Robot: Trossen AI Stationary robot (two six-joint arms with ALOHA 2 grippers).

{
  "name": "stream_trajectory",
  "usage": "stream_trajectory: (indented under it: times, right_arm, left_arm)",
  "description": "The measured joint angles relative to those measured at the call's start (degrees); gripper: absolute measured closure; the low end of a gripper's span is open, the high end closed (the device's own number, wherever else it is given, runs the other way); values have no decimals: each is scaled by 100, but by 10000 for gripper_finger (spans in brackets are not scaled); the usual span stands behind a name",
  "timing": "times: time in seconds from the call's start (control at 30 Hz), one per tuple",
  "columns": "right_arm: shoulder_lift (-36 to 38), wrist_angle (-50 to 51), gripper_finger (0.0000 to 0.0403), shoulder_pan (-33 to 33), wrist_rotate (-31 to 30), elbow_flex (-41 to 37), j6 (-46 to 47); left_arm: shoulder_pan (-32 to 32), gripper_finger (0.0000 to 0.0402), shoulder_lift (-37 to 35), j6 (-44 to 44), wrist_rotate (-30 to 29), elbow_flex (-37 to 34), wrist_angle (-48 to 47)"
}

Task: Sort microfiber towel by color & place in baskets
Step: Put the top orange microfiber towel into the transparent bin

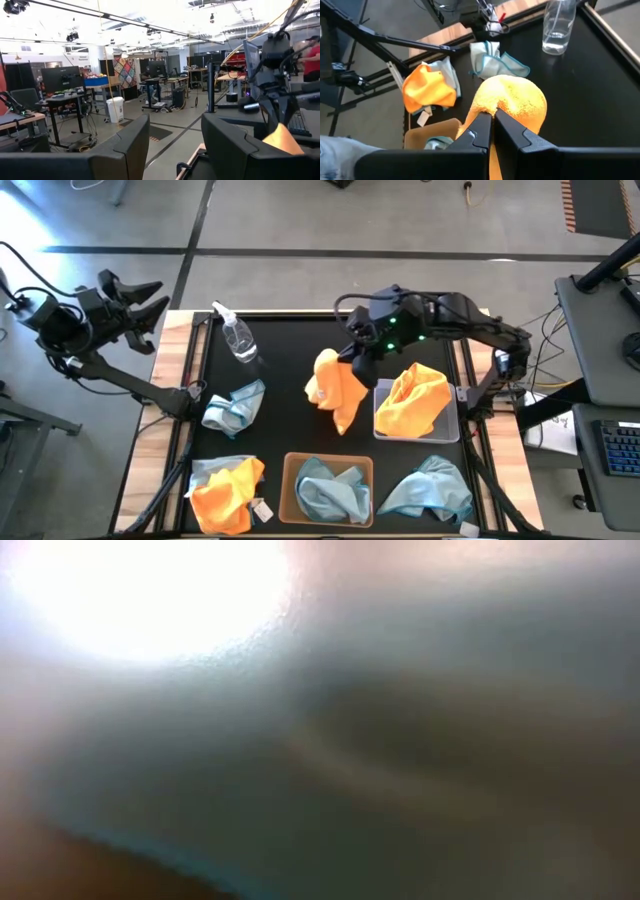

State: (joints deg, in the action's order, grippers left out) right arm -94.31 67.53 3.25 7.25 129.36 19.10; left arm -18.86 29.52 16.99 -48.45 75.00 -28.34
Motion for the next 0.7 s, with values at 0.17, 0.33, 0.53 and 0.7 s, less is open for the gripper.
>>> stream_trajectory:
  times: [0.17,0.33,0.53,0.7]
  right_arm:
    - [300,125,394,0,-1,0,-295]
    - [556,358,394,0,-138,-39,-624]
    - [832,483,394,0,-140,-264,-907]
    - [1099,597,394,2,-142,-484,-1022]
  left_arm:
    - [-1,237,49,-195,0,0,66]
    - [-1,237,103,-334,0,0,434]
    - [-1,237,224,-337,0,0,905]
    - [-1,237,427,-337,149,0,1118]
